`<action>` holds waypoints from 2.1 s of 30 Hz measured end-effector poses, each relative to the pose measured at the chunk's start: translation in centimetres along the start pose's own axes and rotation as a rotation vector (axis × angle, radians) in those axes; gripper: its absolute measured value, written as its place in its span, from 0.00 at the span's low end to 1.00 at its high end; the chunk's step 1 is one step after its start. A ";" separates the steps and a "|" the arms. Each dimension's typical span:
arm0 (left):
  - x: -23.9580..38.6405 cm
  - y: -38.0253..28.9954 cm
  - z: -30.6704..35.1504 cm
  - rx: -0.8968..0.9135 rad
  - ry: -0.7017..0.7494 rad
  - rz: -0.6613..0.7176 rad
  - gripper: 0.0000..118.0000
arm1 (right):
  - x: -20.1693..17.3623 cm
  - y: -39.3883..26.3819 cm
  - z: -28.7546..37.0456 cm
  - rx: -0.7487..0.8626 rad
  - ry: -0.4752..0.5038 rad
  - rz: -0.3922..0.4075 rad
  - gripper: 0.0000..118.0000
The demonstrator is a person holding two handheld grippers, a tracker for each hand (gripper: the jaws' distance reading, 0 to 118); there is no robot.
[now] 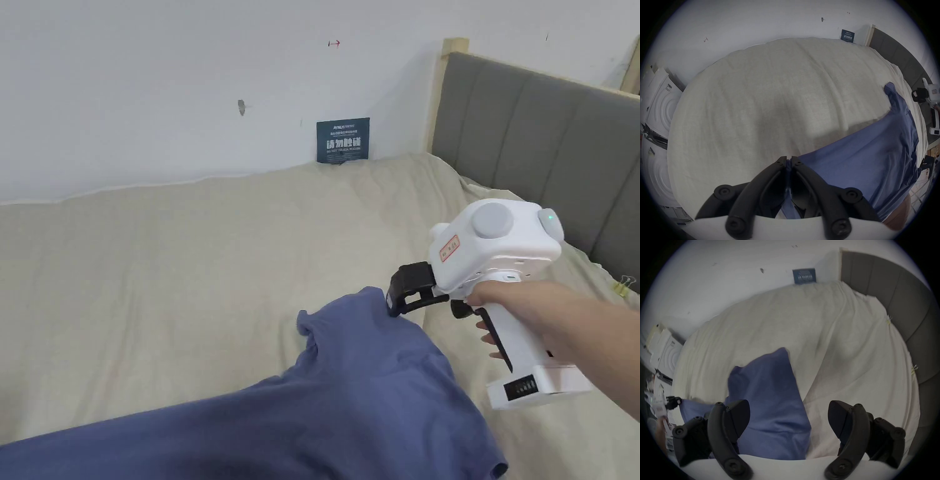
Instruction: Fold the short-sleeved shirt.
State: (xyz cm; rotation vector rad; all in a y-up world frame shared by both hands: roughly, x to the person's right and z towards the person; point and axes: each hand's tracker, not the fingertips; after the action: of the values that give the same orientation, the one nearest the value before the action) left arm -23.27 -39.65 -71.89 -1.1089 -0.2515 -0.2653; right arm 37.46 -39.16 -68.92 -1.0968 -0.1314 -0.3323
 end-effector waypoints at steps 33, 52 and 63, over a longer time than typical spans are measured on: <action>-2.4 -4.9 19.7 0.308 -0.199 0.199 0.05 | -4.3 -10.8 25.7 0.264 0.273 0.097 0.03; -6.3 6.7 46.4 0.801 -0.084 0.199 0.05 | -11.8 0.2 51.4 0.738 0.263 0.101 0.03; -8.6 19.4 43.4 0.936 -0.007 0.261 0.05 | -17.2 14.5 50.6 0.937 0.192 0.081 0.03</action>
State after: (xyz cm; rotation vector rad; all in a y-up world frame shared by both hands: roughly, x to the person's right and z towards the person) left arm -27.79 8.43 -72.73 -0.2064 -0.1979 0.0989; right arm 28.98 15.19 -62.85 -0.1403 -0.0566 -0.2544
